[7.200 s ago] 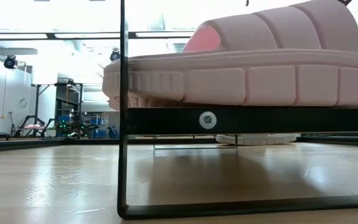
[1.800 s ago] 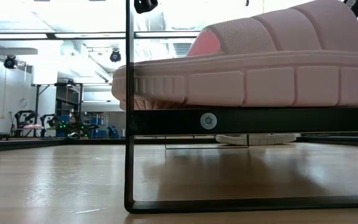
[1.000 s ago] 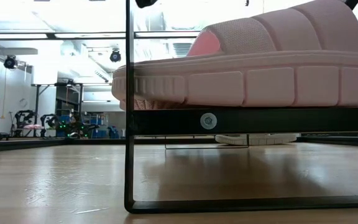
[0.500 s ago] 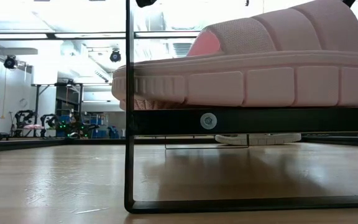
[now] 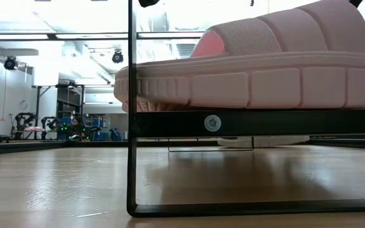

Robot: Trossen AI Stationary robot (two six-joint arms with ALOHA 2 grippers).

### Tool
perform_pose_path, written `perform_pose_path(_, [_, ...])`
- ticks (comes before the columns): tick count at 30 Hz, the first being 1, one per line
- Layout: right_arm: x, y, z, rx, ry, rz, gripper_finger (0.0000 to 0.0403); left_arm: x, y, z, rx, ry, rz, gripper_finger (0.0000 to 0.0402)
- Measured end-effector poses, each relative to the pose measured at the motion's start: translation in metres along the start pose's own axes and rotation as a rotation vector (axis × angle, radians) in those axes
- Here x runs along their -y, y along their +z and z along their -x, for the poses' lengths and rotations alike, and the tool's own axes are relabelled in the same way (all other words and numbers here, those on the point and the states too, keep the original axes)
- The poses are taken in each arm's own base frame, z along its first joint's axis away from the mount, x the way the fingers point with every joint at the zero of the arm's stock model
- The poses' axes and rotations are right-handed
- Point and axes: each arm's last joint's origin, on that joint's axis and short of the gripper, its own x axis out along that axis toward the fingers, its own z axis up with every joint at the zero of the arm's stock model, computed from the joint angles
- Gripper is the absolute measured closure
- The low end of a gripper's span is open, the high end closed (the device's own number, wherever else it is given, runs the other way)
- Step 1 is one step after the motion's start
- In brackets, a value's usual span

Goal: Pick and place slides into the shelf
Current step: Put the gray slide on the shelf

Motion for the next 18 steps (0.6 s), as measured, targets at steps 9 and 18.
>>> perform_pose_path(9, [-0.009, 0.003, 0.007, 0.026, 0.020, -0.002, 0.0390, 0.000, 0.000, 0.000, 0.000, 0.001, 0.000, 0.0141])
perform_pose_path(18, [-0.033, 0.010, 0.028, 0.121, 0.060, 0.032, 0.0391, -0.001, -0.001, 0.000, 0.000, 0.005, -0.005, 0.0141])
